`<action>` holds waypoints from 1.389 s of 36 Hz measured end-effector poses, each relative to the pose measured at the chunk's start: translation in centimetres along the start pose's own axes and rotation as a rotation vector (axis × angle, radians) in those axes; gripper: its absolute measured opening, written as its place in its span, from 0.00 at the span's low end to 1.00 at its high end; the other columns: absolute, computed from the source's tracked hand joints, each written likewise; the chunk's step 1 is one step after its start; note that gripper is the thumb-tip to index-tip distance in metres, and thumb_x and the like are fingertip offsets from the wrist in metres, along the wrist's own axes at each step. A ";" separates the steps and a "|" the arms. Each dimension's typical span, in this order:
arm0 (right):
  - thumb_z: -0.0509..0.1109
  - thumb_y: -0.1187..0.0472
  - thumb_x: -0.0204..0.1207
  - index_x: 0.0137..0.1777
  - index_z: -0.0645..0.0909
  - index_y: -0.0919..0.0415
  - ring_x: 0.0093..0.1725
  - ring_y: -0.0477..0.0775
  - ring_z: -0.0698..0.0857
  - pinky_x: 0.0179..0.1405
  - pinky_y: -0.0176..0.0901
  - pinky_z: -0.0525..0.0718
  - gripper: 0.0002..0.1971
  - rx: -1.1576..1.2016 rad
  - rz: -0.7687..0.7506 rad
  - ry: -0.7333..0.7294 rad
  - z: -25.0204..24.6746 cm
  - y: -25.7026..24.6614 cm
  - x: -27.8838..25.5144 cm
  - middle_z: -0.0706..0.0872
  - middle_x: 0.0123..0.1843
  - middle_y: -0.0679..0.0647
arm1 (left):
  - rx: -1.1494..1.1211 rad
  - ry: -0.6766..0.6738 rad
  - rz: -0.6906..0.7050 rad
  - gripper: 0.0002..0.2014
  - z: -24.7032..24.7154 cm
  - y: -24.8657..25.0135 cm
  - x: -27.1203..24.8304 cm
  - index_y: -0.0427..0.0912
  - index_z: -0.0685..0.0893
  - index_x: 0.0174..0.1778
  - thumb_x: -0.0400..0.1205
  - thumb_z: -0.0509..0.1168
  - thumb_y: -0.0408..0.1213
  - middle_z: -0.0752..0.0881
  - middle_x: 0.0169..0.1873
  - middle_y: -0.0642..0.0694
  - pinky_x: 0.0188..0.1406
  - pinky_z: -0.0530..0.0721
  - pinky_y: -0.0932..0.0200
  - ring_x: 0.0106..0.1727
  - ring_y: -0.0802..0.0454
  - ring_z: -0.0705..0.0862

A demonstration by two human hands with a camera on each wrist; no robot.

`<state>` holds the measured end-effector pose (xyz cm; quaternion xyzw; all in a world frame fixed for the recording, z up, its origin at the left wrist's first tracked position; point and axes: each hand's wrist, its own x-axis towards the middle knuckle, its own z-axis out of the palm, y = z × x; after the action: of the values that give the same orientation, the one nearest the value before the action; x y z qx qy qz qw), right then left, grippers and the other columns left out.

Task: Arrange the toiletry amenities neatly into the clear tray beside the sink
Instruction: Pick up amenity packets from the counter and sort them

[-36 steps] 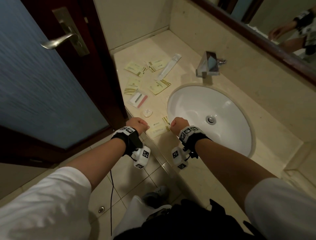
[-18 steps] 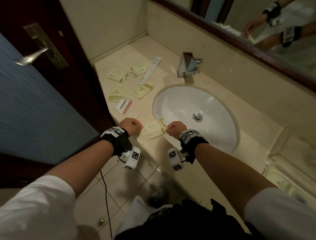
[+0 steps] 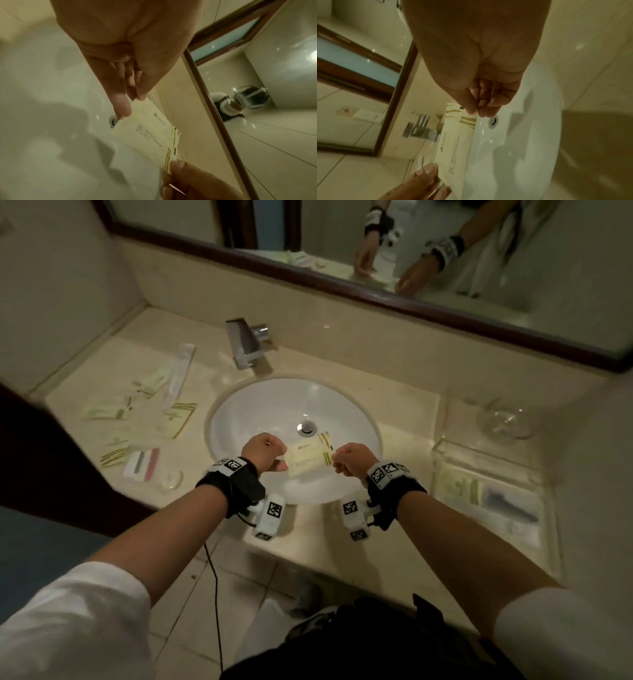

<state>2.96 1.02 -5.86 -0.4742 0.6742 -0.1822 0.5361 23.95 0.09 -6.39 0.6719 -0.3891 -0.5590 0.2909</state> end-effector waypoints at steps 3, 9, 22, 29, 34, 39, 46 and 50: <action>0.64 0.70 0.78 0.35 0.77 0.63 0.31 0.51 0.78 0.31 0.38 0.76 0.10 0.085 0.034 0.081 -3.1 1.7 -1.3 0.80 0.33 0.58 | -0.008 -0.081 0.028 0.08 3.8 1.6 0.4 0.40 0.78 0.36 0.79 0.65 0.25 0.83 0.42 0.42 0.33 0.90 0.60 0.30 0.44 0.85; 0.64 0.70 0.78 0.36 0.78 0.63 0.31 0.51 0.79 0.32 0.38 0.77 0.09 0.246 0.095 0.290 -8.2 5.5 -4.5 0.81 0.33 0.57 | 0.012 -0.247 0.062 0.09 11.6 3.6 0.5 0.40 0.76 0.36 0.79 0.68 0.26 0.81 0.39 0.39 0.33 0.90 0.62 0.34 0.48 0.83; 0.64 0.66 0.81 0.37 0.78 0.60 0.32 0.49 0.81 0.32 0.36 0.80 0.10 0.457 0.187 0.603 -15.5 14.3 -10.1 0.83 0.34 0.55 | 0.092 -0.510 0.092 0.11 25.2 5.5 -2.6 0.41 0.77 0.34 0.79 0.69 0.27 0.80 0.33 0.42 0.33 0.87 0.65 0.33 0.50 0.81; 0.64 0.66 0.81 0.35 0.78 0.59 0.29 0.49 0.81 0.25 0.34 0.78 0.12 0.485 0.231 0.677 -17.5 17.1 -11.2 0.83 0.33 0.55 | 0.284 -0.554 0.143 0.10 29.3 6.0 -3.1 0.42 0.78 0.34 0.80 0.69 0.29 0.82 0.31 0.44 0.39 0.84 0.64 0.31 0.54 0.81; 0.63 0.65 0.82 0.45 0.78 0.64 0.30 0.50 0.83 0.24 0.33 0.80 0.06 0.477 0.269 0.624 -18.4 17.9 -10.8 0.84 0.41 0.59 | 0.449 -0.535 0.202 0.09 30.7 5.8 -2.6 0.44 0.78 0.34 0.79 0.70 0.33 0.84 0.35 0.43 0.56 0.87 0.49 0.35 0.51 0.83; 0.60 0.66 0.83 0.41 0.78 0.63 0.30 0.51 0.82 0.28 0.36 0.81 0.09 0.498 0.321 0.584 -19.2 17.9 -9.9 0.83 0.36 0.57 | 0.568 -0.508 0.249 0.14 31.4 6.0 -1.6 0.48 0.74 0.29 0.77 0.71 0.36 0.84 0.32 0.48 0.60 0.85 0.47 0.41 0.47 0.87; 0.62 0.67 0.81 0.39 0.77 0.62 0.31 0.52 0.82 0.33 0.40 0.83 0.09 0.424 0.358 0.554 -20.0 17.6 -8.5 0.83 0.33 0.56 | 0.738 -0.502 0.315 0.14 31.6 6.8 -1.8 0.48 0.70 0.30 0.81 0.66 0.37 0.83 0.28 0.51 0.57 0.85 0.55 0.38 0.48 0.86; 0.62 0.66 0.81 0.43 0.77 0.61 0.31 0.51 0.83 0.33 0.39 0.84 0.05 0.357 0.342 0.531 -20.3 17.5 -8.2 0.83 0.34 0.54 | 0.817 -0.492 0.396 0.12 31.7 7.2 -1.9 0.47 0.71 0.33 0.82 0.64 0.36 0.83 0.31 0.49 0.32 0.77 0.69 0.29 0.57 0.83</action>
<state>-23.20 10.94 -7.24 -0.1896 0.8171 -0.3216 0.4393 -8.56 -0.74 -5.98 0.4927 -0.7524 -0.4372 0.0049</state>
